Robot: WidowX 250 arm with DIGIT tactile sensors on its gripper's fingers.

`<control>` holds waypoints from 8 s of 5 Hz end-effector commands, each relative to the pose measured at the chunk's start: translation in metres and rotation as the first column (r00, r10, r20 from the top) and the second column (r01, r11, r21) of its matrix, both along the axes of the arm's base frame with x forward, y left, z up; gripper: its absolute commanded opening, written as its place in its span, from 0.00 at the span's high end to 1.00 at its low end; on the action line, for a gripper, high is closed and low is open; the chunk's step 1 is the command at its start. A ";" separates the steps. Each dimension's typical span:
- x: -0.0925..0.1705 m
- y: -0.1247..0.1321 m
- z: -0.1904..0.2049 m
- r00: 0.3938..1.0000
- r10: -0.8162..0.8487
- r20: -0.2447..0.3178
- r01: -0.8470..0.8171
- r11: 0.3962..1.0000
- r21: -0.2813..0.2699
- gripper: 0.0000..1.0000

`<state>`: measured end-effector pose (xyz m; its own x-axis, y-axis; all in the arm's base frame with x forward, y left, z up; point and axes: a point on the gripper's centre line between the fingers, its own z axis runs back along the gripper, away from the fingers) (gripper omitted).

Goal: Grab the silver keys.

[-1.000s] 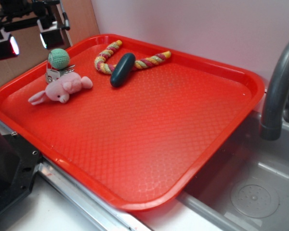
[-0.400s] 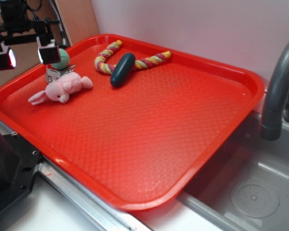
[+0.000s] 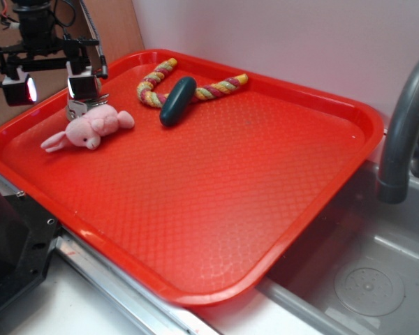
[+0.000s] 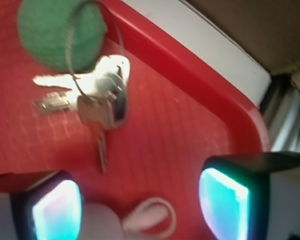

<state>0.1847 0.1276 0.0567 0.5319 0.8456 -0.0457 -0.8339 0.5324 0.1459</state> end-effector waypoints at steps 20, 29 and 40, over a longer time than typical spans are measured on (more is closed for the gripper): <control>0.014 0.035 -0.037 0.997 -0.069 -0.034 0.067 0.996 -0.054 0.00; 0.002 0.015 -0.043 0.996 -0.080 -0.044 0.077 0.995 -0.065 1.00; -0.003 -0.091 0.162 0.759 -0.634 0.150 0.647 0.761 -0.056 1.00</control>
